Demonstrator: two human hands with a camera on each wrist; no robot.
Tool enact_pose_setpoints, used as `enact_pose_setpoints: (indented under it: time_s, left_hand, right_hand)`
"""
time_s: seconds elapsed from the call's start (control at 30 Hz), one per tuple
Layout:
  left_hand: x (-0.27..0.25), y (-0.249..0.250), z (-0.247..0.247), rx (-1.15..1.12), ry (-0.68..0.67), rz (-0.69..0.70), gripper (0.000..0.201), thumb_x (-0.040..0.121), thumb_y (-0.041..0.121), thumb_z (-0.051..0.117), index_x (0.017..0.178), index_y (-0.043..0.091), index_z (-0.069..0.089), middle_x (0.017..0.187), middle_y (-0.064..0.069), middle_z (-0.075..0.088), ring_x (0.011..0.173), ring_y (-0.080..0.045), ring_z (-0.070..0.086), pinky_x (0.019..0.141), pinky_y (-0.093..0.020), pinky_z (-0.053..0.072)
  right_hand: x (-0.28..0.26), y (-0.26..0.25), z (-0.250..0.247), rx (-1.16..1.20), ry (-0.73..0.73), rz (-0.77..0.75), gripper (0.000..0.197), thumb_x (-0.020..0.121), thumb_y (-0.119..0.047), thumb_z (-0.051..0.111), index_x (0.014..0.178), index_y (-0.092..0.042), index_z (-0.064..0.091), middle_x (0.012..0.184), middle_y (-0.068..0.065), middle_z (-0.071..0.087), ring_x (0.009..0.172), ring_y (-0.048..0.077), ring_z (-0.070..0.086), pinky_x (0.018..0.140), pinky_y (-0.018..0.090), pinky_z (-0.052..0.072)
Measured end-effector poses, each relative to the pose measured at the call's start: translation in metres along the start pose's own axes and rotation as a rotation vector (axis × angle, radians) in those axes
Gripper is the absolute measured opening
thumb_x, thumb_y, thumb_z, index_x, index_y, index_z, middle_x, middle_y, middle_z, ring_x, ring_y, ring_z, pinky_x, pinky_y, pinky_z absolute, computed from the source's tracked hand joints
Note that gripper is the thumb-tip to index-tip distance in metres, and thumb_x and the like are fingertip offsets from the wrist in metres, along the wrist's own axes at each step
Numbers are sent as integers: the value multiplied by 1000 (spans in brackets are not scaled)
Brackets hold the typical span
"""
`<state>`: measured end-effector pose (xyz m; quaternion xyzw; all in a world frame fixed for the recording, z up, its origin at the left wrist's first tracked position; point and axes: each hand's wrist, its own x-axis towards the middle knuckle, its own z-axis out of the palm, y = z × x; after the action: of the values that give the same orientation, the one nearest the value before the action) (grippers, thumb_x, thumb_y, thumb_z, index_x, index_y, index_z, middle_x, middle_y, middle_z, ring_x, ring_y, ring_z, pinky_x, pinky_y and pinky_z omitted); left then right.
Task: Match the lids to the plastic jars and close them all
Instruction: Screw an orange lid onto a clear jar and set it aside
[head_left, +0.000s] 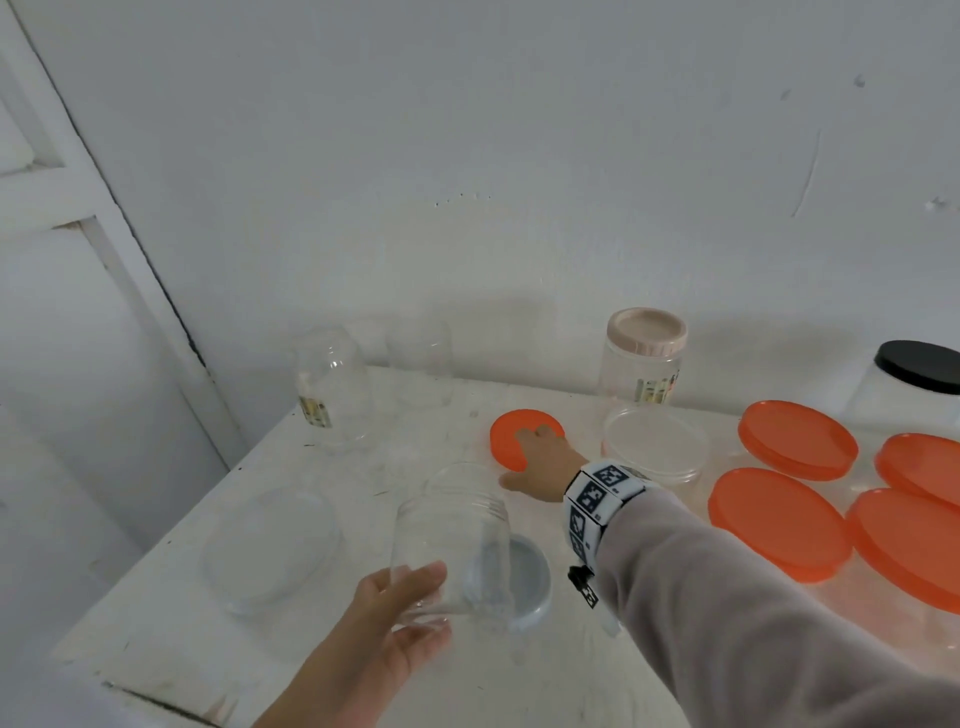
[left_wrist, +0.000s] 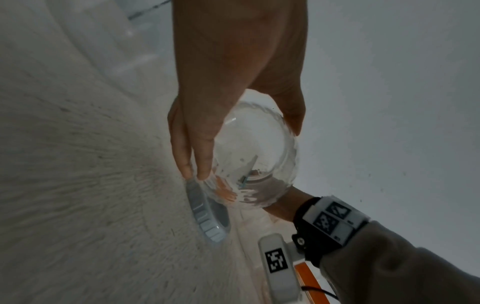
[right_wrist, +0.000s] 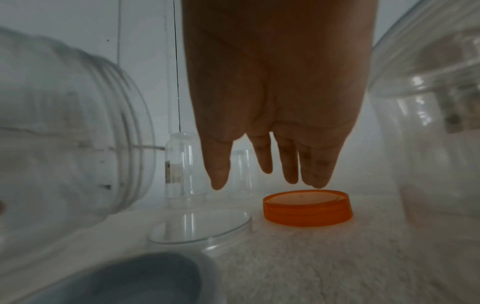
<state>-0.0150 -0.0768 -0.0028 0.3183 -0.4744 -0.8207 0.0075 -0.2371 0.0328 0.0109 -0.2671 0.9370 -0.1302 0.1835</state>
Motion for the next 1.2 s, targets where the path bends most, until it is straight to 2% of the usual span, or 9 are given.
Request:
enact_pose_setpoints:
  time_s: [0.2, 0.3, 0.4, 0.53, 0.67, 0.8, 0.93, 1.03, 1.2]
  left_hand:
    - [18, 2, -5, 97, -55, -1, 107, 20, 38, 95, 117, 17, 56, 106, -14, 66, 80, -24, 73, 61, -36, 57]
    - [28, 9, 4, 153, -15, 60, 119, -1, 55, 90, 103, 6, 62, 77, -6, 75, 64, -13, 72, 47, -22, 53]
    - [35, 16, 11, 160, 30, 92, 104, 34, 68, 78, 109, -3, 61, 90, -5, 73, 64, -6, 68, 49, -22, 50]
    - [39, 16, 10, 20, 49, -17, 84, 48, 48, 81, 109, -2, 54, 110, -21, 61, 95, -38, 61, 44, -37, 55]
    - [40, 13, 1, -25, -16, -85, 39, 87, 25, 57, 119, 4, 52, 101, -27, 64, 90, -38, 60, 68, -42, 47]
    - [34, 12, 1, 97, -43, -40, 53, 78, 17, 73, 125, 10, 51, 115, -19, 62, 95, -27, 63, 76, -36, 47]
    - [29, 14, 2, 421, -139, 107, 88, 45, 37, 83, 123, 21, 46, 109, 2, 63, 88, -1, 66, 68, -16, 48]
    - [28, 15, 5, 552, -214, 140, 102, 31, 46, 84, 123, 28, 45, 117, 5, 57, 107, -11, 61, 85, -26, 51]
    - [17, 14, 12, 621, -456, 254, 93, 57, 30, 85, 140, 25, 42, 140, 0, 53, 126, -14, 52, 106, -36, 43]
  right_hand:
    - [32, -1, 2, -25, 63, 178, 71, 92, -45, 56, 148, -14, 26, 148, 18, 23, 131, 39, 30, 104, 44, 38]
    - [52, 0, 9, -24, 67, 248, 76, 86, -51, 60, 145, -15, 28, 144, 17, 22, 128, 38, 29, 101, 45, 40]
    - [68, -1, 17, -35, 80, 317, 91, 77, -57, 67, 145, -17, 22, 144, 17, 17, 129, 39, 25, 101, 48, 41]
    - [78, 1, 24, -13, 110, 346, 97, 70, -55, 74, 143, -20, 21, 139, 16, 24, 125, 37, 30, 96, 47, 43]
    - [68, 4, 15, 25, 86, 295, 95, 71, -49, 77, 142, -17, 21, 137, 13, 34, 124, 33, 38, 93, 44, 45]
    - [48, 0, 0, 128, 82, 262, 93, 74, -46, 77, 143, -16, 21, 139, 13, 31, 128, 32, 34, 98, 41, 41]
    - [23, -13, -19, 234, 105, 230, 98, 74, -50, 77, 145, -12, 21, 141, 13, 27, 133, 32, 28, 105, 44, 37]
    - [7, -22, -31, 247, 77, 225, 100, 72, -55, 77, 145, -9, 25, 143, 13, 24, 135, 32, 26, 105, 43, 34]
    - [-18, -21, -47, 248, -30, 145, 110, 67, -69, 72, 146, -8, 25, 144, 11, 25, 132, 31, 32, 104, 43, 38]
